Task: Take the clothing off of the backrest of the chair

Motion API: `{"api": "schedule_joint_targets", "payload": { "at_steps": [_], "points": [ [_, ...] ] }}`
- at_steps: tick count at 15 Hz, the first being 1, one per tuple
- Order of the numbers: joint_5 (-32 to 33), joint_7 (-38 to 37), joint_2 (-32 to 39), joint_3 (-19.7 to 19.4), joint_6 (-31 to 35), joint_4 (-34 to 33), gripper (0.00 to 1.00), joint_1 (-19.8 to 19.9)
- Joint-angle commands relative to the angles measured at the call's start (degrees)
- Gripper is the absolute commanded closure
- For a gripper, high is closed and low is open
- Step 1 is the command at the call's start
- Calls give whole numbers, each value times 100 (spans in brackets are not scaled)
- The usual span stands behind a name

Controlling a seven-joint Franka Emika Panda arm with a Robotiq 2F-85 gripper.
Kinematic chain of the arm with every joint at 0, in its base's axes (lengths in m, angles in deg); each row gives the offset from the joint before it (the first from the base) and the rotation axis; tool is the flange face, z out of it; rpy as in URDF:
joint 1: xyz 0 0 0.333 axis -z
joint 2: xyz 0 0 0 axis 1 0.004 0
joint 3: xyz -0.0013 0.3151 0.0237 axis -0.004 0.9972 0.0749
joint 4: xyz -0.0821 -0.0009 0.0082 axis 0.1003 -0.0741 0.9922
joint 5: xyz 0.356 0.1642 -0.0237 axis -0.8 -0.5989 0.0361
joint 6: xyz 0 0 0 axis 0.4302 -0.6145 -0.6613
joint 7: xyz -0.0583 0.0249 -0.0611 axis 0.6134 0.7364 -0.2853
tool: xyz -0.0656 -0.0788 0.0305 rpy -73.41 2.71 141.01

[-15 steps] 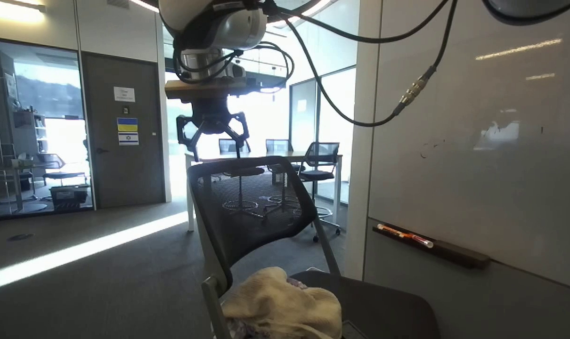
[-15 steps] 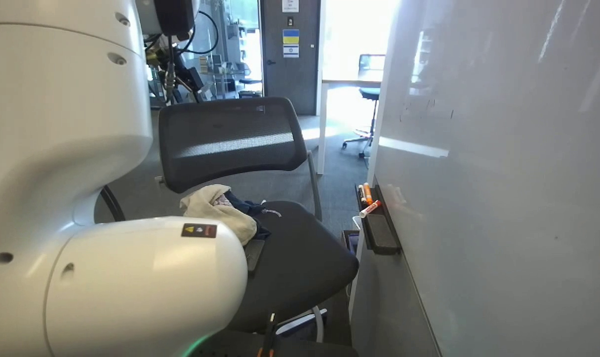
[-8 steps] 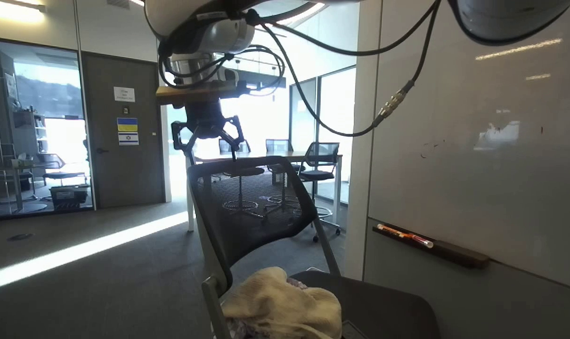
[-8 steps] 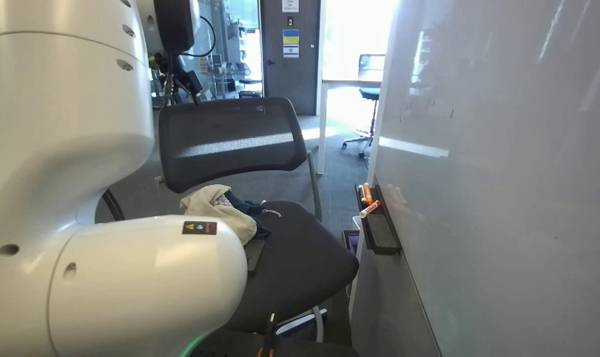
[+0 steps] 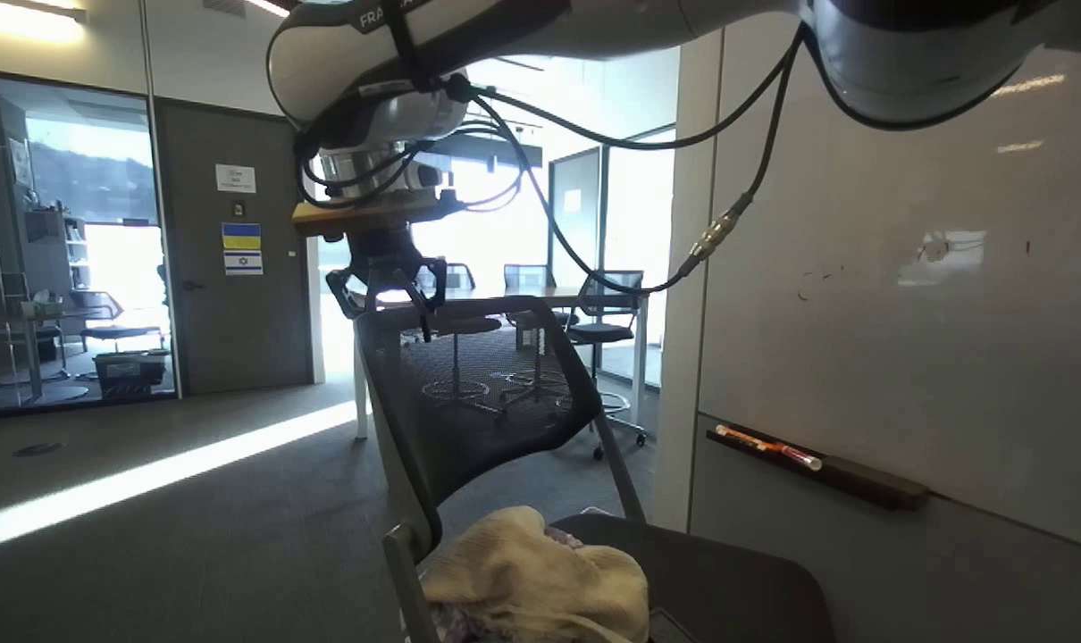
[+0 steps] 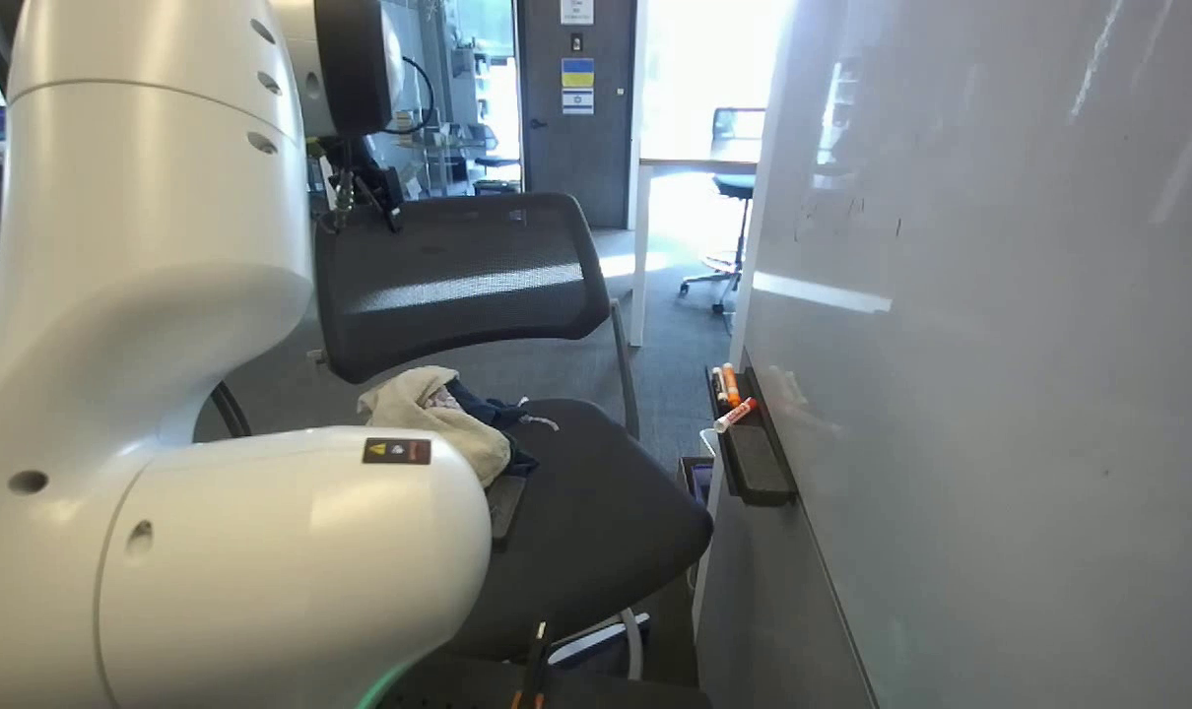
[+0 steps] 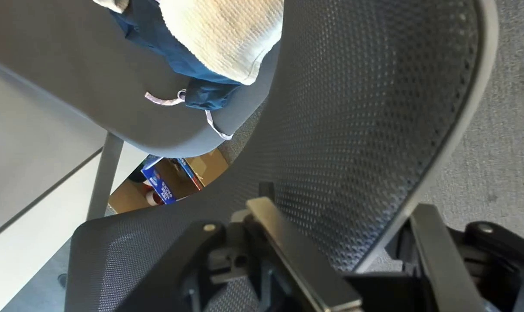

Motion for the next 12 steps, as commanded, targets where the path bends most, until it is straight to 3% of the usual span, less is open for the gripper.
{"api": "schedule_joint_targets", "payload": {
  "at_steps": [1, 3, 4, 12],
  "points": [
    [-43, 190, -19, 57, -214, -168, 73, -9],
    [-124, 308, -109, 123, -230, -8, 88, 43],
    [-139, 340, -150, 139, -220, 62, 90, 48],
    [-348, 700, -474, 342, -159, 632, 88, 246]
  ]
}}
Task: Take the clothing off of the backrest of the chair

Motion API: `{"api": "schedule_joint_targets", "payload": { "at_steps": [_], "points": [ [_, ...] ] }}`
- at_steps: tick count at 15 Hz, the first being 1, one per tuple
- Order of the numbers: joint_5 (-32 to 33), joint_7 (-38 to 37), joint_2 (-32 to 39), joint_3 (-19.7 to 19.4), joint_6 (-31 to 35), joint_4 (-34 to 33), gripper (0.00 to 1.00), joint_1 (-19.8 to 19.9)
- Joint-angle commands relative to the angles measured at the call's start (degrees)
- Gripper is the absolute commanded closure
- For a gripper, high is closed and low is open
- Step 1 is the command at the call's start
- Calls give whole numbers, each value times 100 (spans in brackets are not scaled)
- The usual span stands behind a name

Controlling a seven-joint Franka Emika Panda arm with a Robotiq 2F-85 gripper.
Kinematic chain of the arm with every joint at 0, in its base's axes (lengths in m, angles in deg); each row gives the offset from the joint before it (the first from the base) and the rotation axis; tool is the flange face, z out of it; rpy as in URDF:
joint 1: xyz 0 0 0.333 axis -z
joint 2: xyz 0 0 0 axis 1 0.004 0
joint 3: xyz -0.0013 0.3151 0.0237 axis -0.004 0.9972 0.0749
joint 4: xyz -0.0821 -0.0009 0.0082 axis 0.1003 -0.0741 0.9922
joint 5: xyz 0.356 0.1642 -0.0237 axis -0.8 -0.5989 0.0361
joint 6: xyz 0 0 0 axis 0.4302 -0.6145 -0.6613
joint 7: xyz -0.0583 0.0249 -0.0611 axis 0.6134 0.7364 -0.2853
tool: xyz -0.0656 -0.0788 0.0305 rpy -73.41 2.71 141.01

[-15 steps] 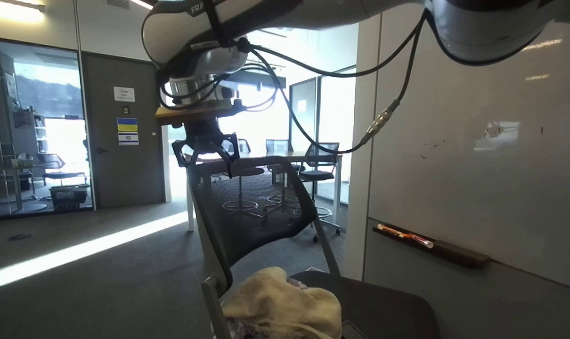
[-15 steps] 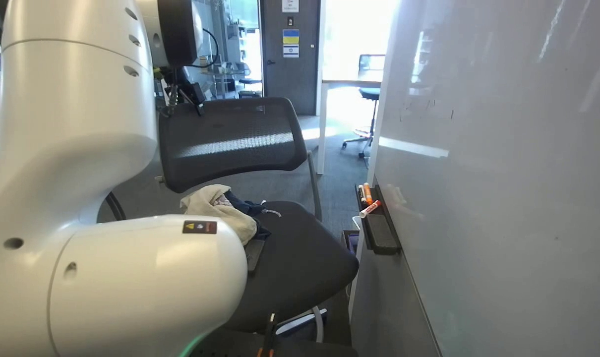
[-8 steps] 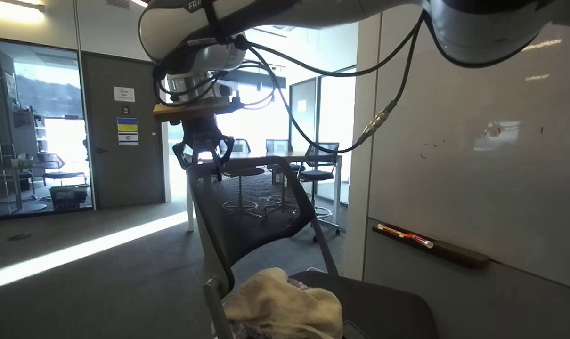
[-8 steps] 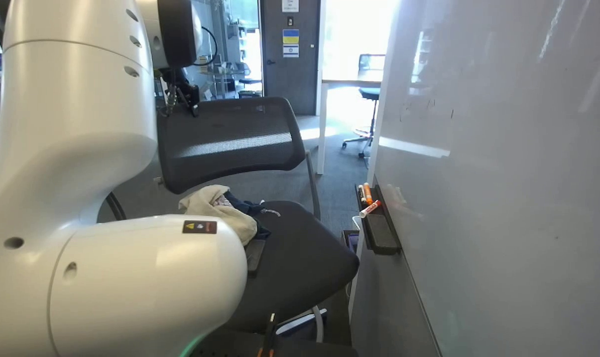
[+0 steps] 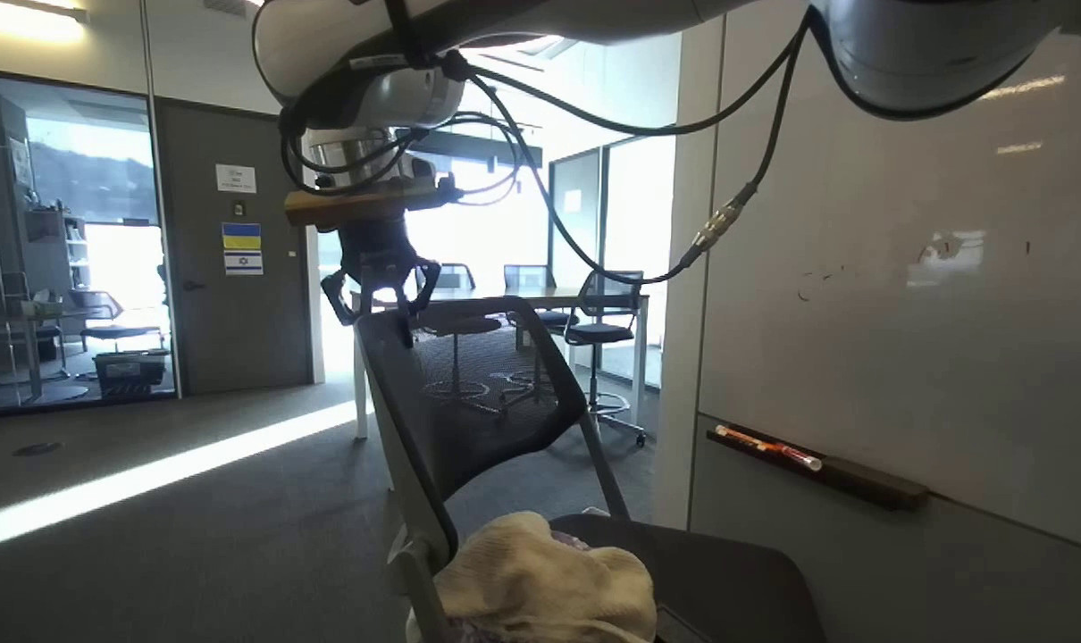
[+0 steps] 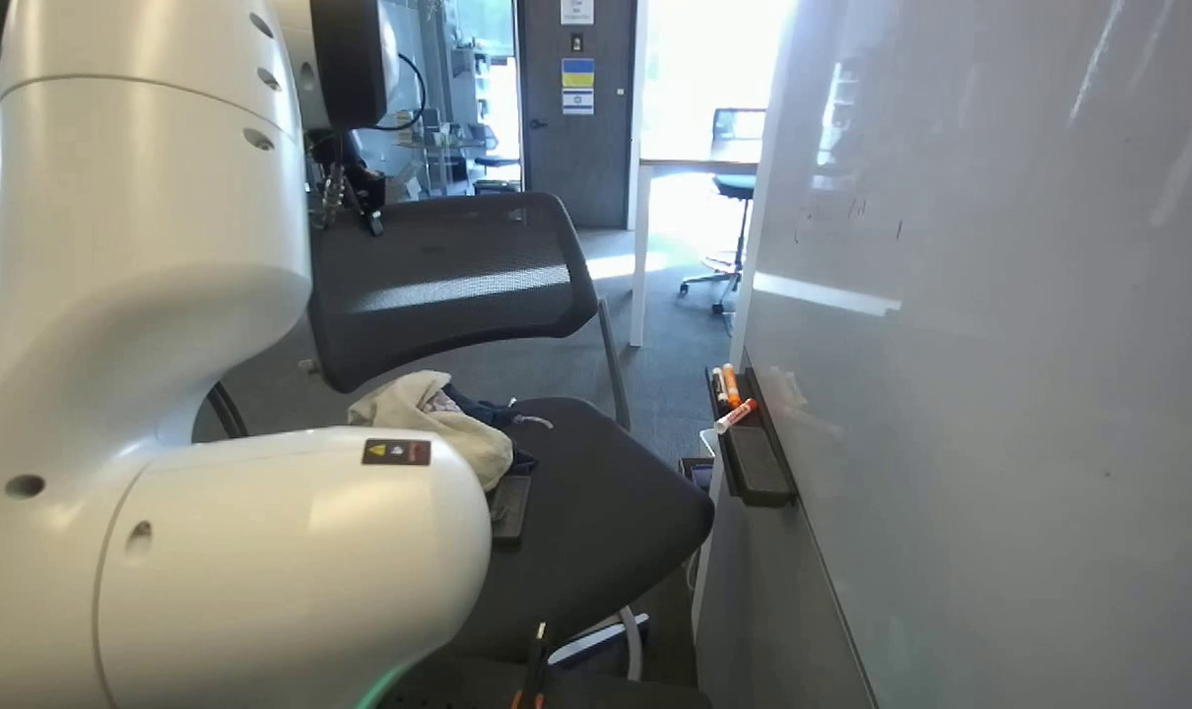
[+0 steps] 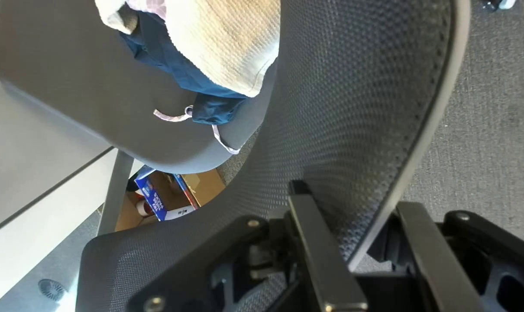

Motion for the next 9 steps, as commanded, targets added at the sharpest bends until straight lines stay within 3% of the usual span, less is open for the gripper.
{"api": "schedule_joint_targets", "payload": {
  "at_steps": [1, 9],
  "points": [
    [-294, 498, -419, 173, 111, 623, 88, 260],
    [-773, 1259, -1308, 416, 426, 2007, 88, 597]
  ]
}}
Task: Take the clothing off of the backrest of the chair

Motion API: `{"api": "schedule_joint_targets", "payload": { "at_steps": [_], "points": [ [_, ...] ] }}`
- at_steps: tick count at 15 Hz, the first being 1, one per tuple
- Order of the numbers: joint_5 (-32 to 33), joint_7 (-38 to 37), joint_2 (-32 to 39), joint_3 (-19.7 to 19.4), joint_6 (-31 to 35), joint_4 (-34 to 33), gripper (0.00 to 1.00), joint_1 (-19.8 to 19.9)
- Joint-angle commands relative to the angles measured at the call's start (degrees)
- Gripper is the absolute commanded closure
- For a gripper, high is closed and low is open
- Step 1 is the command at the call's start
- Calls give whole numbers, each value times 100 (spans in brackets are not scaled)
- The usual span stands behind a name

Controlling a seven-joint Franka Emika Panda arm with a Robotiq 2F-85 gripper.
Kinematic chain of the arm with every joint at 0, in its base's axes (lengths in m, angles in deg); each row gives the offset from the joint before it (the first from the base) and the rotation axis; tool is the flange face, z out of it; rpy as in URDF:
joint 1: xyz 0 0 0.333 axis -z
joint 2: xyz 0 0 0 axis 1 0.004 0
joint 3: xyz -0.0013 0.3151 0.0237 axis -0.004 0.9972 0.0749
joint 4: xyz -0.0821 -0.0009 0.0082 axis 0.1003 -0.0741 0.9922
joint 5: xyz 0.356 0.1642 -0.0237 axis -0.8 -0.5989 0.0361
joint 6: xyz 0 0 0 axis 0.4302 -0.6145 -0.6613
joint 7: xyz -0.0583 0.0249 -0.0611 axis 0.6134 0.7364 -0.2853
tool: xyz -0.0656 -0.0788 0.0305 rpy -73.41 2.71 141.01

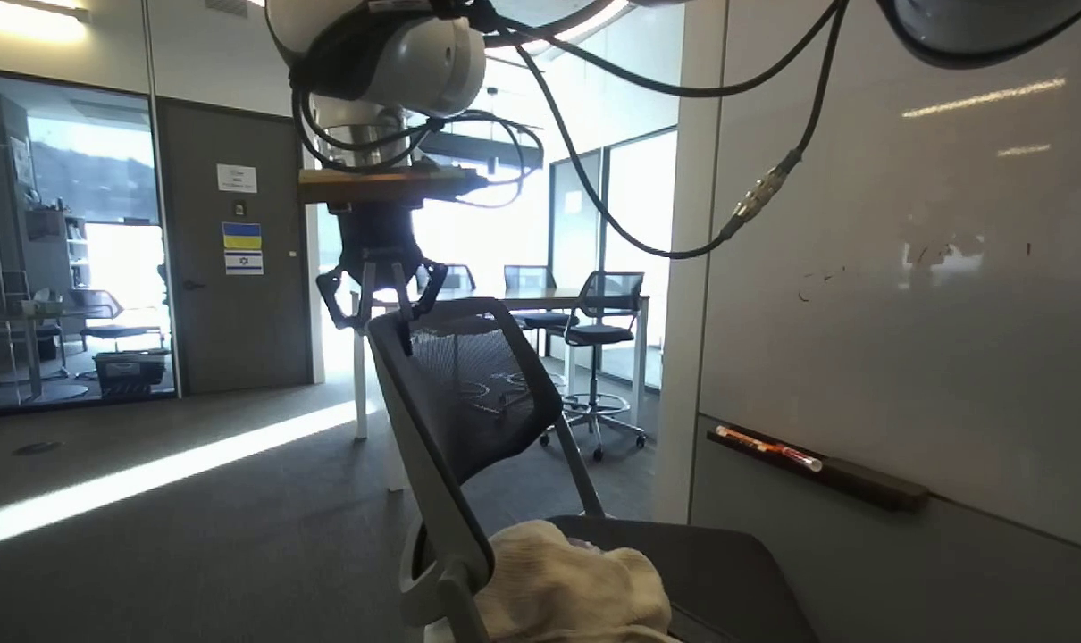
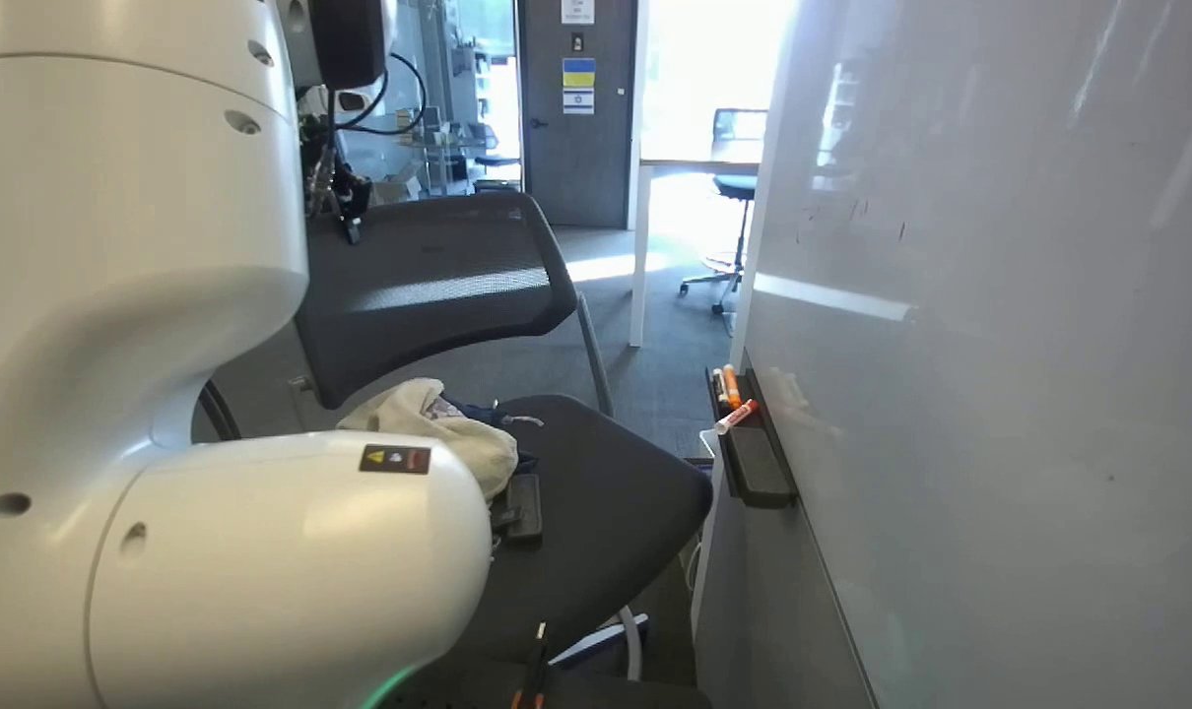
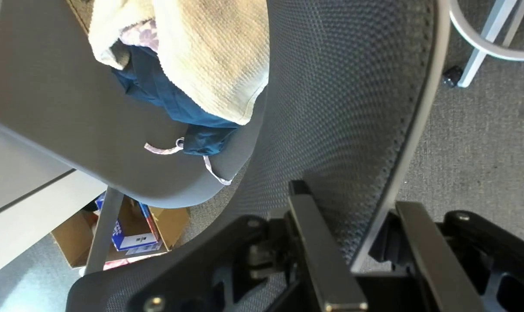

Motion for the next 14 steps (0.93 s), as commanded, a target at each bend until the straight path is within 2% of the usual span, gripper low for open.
{"api": "schedule_joint_targets", "payload": {
  "at_steps": [1, 4, 5, 9, 14],
  "points": [
    [-267, 604, -715, 80, 305, 1128, 88, 345],
    [-498, 822, -1096, 102, 557, 1741, 88, 463],
    [-633, 924, -1214, -51, 631, 1898, 88, 367],
    [-955, 1202, -1759, -89, 924, 2698, 88, 465],
    [-1276, 1512, -2210, -104, 1432, 3398, 87, 579]
  ]
}}
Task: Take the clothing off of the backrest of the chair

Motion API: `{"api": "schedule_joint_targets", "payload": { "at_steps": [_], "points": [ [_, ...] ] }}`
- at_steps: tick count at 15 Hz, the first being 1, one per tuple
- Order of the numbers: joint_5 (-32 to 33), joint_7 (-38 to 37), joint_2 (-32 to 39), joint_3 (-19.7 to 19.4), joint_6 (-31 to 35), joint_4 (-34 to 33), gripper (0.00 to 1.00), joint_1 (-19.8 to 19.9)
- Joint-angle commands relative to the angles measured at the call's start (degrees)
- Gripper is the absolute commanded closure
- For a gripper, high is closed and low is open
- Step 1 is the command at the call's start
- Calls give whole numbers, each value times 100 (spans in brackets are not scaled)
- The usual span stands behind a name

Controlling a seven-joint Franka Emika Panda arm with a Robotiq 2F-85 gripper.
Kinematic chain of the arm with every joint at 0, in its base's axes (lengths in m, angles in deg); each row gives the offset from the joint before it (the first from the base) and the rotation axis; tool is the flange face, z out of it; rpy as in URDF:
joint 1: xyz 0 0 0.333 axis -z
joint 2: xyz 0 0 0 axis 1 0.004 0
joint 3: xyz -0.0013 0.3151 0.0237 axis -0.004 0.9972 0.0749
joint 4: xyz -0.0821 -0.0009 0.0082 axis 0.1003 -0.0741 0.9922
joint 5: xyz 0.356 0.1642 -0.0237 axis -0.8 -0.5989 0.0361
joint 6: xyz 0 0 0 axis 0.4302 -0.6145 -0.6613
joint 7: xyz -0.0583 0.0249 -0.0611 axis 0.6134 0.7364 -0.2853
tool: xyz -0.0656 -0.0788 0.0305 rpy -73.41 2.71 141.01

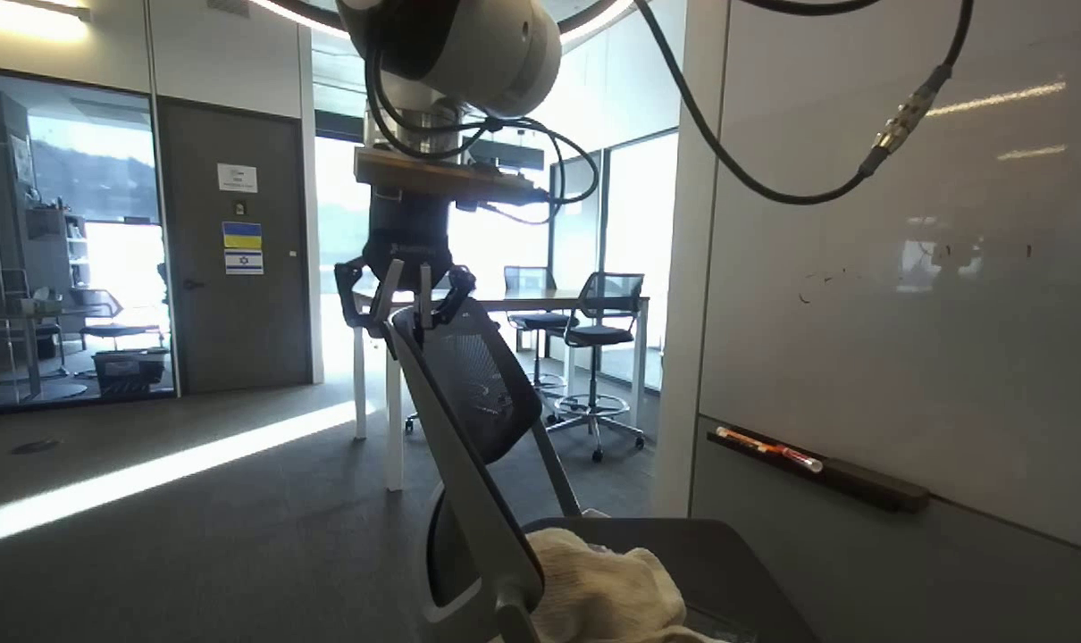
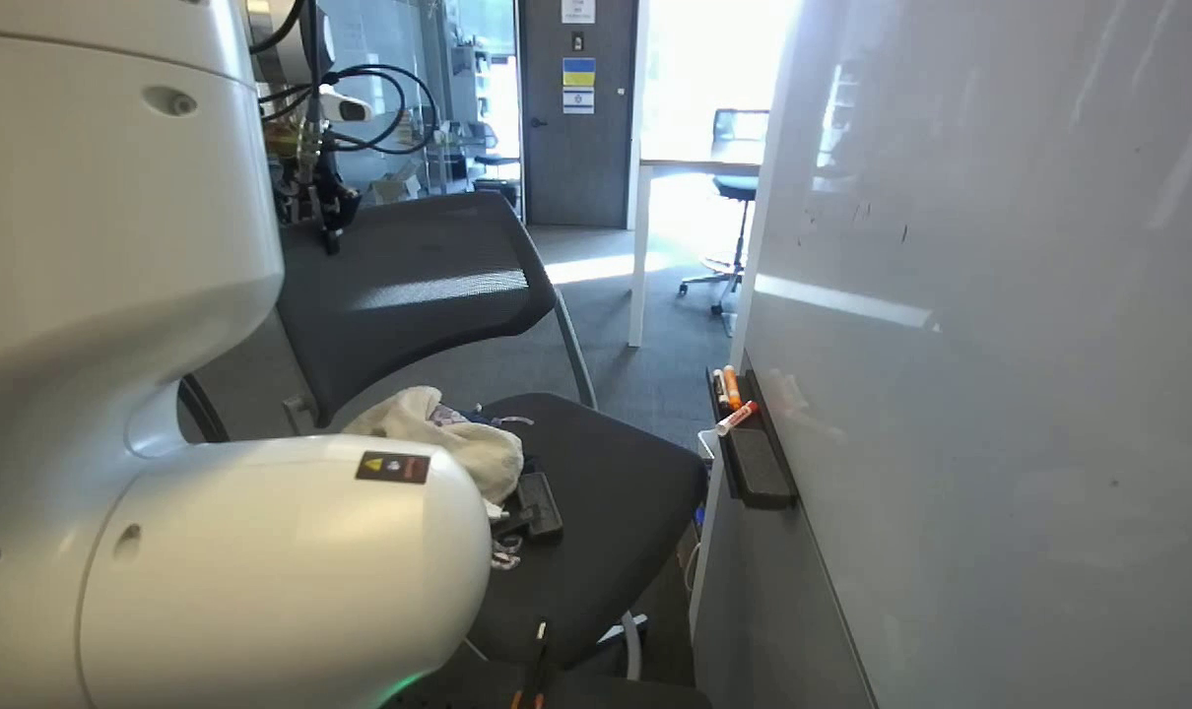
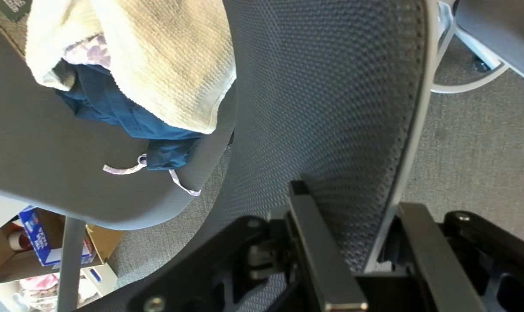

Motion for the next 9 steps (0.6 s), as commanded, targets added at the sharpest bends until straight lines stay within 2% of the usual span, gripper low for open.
{"api": "schedule_joint_targets", "payload": {
  "at_steps": [1, 2, 4, 9],
  "points": [
    [-313, 710, -771, -134, 142, 1204, 53, 298],
    [-436, 854, -842, -126, 312, 1326, 52, 332],
    [-650, 1141, -981, -137, 513, 1567, 41, 415],
    [-1145, 1962, -1438, -181, 1143, 2074, 3, 626]
  ]
}}
